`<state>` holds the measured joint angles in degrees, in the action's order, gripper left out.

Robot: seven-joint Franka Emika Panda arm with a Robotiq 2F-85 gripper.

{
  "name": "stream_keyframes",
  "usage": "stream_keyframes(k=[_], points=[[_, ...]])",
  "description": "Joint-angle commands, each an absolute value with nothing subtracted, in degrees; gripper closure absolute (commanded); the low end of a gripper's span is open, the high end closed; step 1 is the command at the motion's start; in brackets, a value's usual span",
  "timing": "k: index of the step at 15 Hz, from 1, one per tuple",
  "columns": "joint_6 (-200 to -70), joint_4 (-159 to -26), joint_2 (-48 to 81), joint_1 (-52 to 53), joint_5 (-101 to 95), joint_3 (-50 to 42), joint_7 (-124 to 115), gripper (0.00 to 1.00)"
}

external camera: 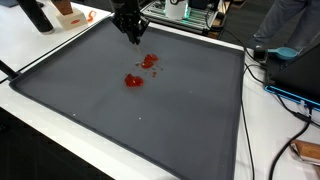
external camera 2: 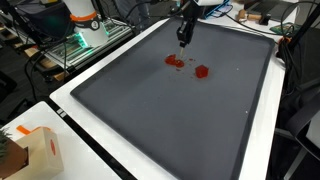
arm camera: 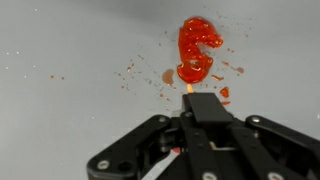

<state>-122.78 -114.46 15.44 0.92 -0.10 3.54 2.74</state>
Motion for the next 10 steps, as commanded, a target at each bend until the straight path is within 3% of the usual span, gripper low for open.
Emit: stream_keyframes(k=[1,10], points=[[-123.3,-115.1,15.5,4.2,-8.1,1.5,-7.4,0.97],[-116.3,-110.8,23.0,11.6,-27.6,-2.2,-34.8,0.97]])
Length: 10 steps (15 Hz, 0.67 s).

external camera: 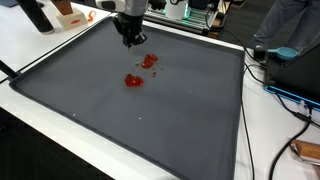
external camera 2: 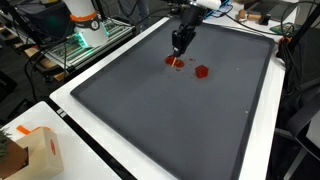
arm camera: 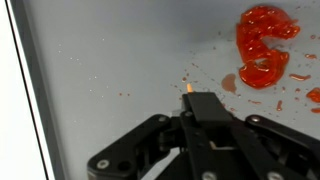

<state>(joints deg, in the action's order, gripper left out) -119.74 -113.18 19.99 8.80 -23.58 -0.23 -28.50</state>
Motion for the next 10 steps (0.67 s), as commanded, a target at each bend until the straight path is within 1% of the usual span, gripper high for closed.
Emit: stream_keyframes(k=[1,6,10], points=[[-115.2,-110.2,23.8,12.1,-28.5,-2.4,-36.5,0.97],[-108.9,-106.9,28.0,14.0,-32.4,-3.3,-43.1,0.97],[-106.4,-104.9,30.5,14.3,-34.1,-3.1,-45.2,0.97]])
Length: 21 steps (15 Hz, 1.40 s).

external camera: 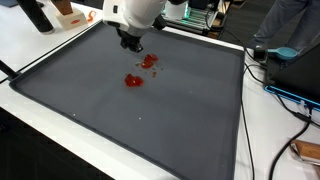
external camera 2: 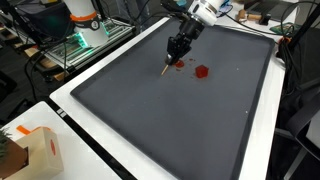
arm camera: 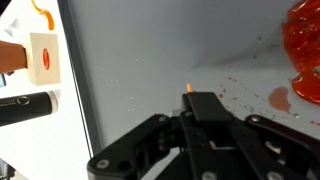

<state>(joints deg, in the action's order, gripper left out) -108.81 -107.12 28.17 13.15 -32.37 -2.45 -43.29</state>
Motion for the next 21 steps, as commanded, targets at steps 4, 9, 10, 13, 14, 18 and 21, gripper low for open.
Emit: stream_keyframes(k=[4,9,10,13,14,18,21], points=[[-106.8,-104.1,32.0,14.5,-34.8,-2.9,-45.5,0.97],[-107.6,-103.7,32.7,15.1,-34.9,-2.6,-44.8,0.97],[-107.5,-103.6,32.9,15.3,-35.0,-2.6,-44.8,0.97],[-107.6,-103.6,33.1,15.6,-34.9,-2.5,-44.5,0.97],[-107.8,-103.7,33.2,15.7,-34.9,-2.4,-44.3,0.97],[-107.5,-103.6,33.7,16.1,-34.6,-2.3,-43.8,0.97],[-107.5,-103.5,33.9,16.1,-34.4,-2.2,-43.4,0.97]])
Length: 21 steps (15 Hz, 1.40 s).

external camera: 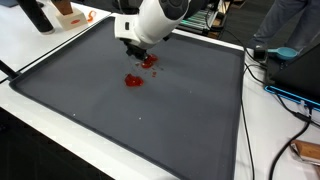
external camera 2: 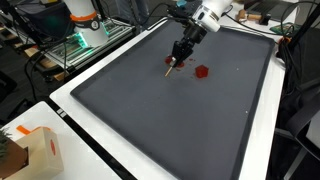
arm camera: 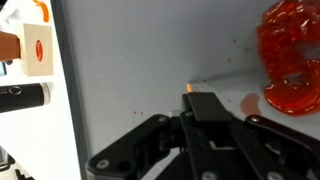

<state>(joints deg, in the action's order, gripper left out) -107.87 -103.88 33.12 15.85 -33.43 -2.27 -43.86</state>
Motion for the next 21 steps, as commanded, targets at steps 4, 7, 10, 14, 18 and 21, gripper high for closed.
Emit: stream_keyframes(k=[4,7,10,14,18,21], points=[[-107.7,-103.5,33.8,15.8,-34.1,-2.2,-42.7,0.97],[-108.1,-103.3,33.5,15.3,-33.7,-1.9,-40.4,0.97],[-108.6,-103.3,33.0,14.4,-32.7,-1.3,-35.3,0.97],[-109.1,-103.2,31.8,13.3,-30.5,-0.9,-28.2,0.97],[-110.5,-104.1,29.5,12.0,-26.8,-0.5,-21.8,0.97],[-111.9,-105.0,27.1,10.7,-23.3,0.2,-17.1,0.97]])
